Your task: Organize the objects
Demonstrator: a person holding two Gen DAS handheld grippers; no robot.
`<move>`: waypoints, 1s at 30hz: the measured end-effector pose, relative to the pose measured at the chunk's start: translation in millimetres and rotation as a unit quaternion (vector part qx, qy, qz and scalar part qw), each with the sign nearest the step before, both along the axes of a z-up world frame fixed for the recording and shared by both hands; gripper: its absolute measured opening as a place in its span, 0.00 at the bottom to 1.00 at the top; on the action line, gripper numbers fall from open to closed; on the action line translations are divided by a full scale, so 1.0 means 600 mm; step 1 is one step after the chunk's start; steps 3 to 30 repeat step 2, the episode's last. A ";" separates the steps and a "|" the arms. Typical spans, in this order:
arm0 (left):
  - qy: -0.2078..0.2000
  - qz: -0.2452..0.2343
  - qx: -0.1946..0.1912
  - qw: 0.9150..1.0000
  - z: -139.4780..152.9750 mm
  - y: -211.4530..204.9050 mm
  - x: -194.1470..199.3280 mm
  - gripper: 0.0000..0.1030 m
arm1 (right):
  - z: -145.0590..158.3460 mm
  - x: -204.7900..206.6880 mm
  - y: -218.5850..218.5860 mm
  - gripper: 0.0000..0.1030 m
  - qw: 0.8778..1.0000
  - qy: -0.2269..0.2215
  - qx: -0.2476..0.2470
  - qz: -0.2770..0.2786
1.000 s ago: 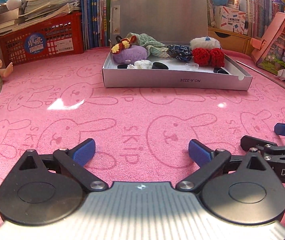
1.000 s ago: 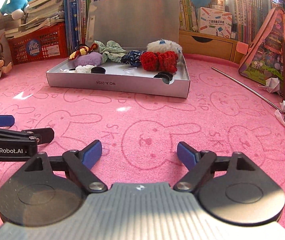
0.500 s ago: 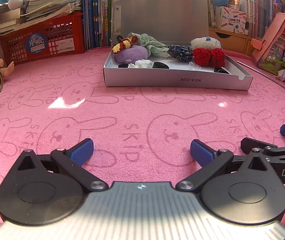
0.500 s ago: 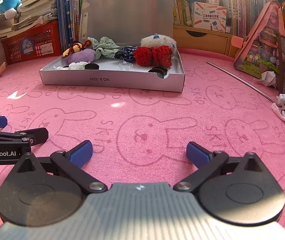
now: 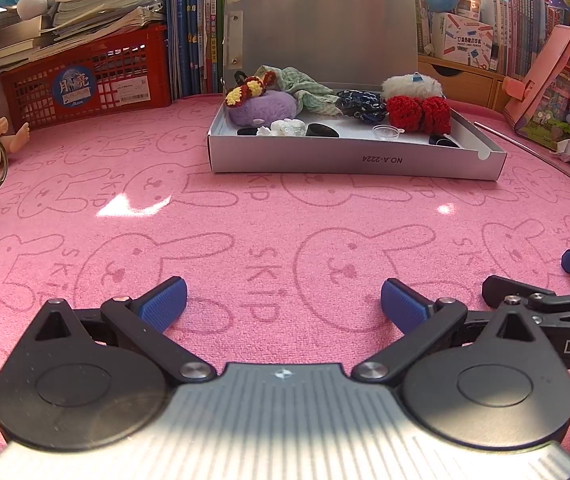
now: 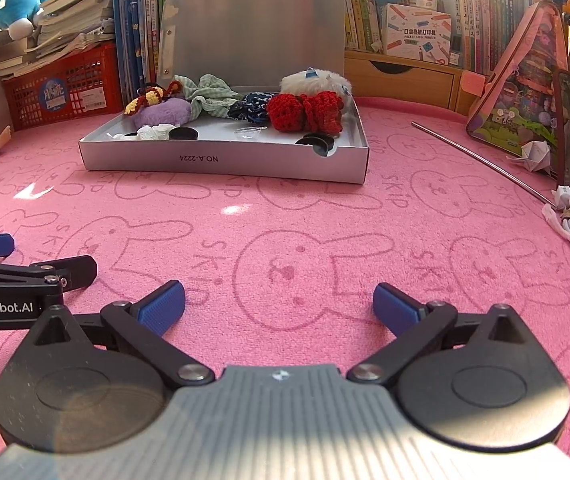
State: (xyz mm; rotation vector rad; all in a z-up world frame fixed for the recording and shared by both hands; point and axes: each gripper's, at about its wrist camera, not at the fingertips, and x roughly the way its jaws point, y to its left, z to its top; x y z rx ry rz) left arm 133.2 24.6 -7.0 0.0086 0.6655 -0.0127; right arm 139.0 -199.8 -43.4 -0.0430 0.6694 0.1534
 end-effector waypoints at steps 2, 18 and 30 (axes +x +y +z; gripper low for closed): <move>0.000 0.000 0.000 1.000 0.000 0.001 0.000 1.00 | 0.000 0.000 0.000 1.00 1.000 0.000 0.000 0.000; 0.000 0.000 0.000 1.000 0.000 0.001 0.000 1.00 | 0.000 0.000 0.000 1.00 1.000 0.000 0.000 0.000; 0.000 0.000 0.000 1.000 0.000 0.001 0.000 1.00 | 0.000 0.000 0.000 1.00 1.000 0.000 0.000 0.000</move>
